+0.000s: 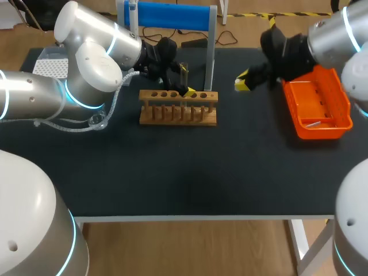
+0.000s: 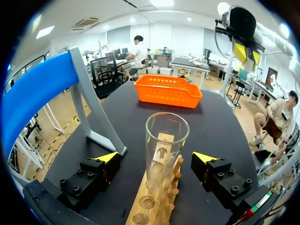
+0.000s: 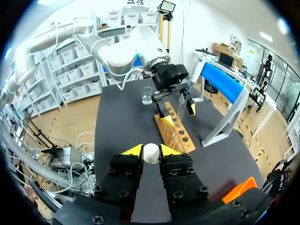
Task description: Invert the test tube, pick up the pipette, mount the tip to pipette, aspirate from beaker and dispense into the tube, eject the tip, return the pipette, and cap with the stopper.
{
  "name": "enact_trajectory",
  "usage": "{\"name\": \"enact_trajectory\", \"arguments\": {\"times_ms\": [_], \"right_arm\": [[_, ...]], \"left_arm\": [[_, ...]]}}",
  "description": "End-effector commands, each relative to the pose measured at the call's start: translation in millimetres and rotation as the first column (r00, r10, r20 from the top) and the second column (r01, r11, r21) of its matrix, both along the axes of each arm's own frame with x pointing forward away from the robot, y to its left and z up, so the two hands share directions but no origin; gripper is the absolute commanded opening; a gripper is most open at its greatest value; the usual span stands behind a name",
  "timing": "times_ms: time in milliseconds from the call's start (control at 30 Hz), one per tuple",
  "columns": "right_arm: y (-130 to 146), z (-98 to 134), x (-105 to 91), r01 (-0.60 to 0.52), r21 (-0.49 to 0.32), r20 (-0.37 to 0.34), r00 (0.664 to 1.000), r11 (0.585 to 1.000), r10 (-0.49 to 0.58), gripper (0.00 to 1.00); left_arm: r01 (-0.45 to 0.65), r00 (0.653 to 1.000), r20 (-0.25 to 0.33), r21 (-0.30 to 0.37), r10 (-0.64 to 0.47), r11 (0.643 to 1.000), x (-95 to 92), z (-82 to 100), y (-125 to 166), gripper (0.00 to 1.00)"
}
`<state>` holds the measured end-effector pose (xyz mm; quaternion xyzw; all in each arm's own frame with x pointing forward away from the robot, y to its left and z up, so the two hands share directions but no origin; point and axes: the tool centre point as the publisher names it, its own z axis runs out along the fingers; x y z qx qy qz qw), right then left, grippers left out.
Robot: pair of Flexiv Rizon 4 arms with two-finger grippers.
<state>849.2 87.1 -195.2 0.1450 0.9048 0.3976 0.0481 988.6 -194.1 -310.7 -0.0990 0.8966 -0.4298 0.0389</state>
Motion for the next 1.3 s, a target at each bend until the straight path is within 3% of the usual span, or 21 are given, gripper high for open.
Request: {"name": "enact_trajectory", "arguments": {"times_ms": [33, 633, 1067, 1300], "right_arm": [[-7, 9, -1.5, -0.008, -0.032, -0.019, 1.000, 0.999, 0.008, 0.00], [-7, 9, -1.5, -0.008, -0.032, -0.019, 1.000, 0.999, 0.008, 0.00], [72, 1, 57.8, -0.062, -0.027, -0.024, 0.998, 0.998, 0.062, 0.00], [100, -7, 81.0, -0.083, -0.042, -0.074, 0.994, 0.996, 0.079, 0.00]], "left_arm": [[0.000, 1.000, 0.001, -0.004, 0.000, 1.000, 0.2, -1.2, 0, 1.00], [0.000, 1.000, 0.001, -0.004, 0.000, 1.000, 0.2, -1.2, 0, 1.00], [0.000, 1.000, 0.001, -0.004, 0.000, 1.000, 0.2, -1.2, 0, 1.00], [0.000, 1.000, 0.001, -0.004, 0.000, 1.000, 0.2, -1.2, 0, 1.00]]}}
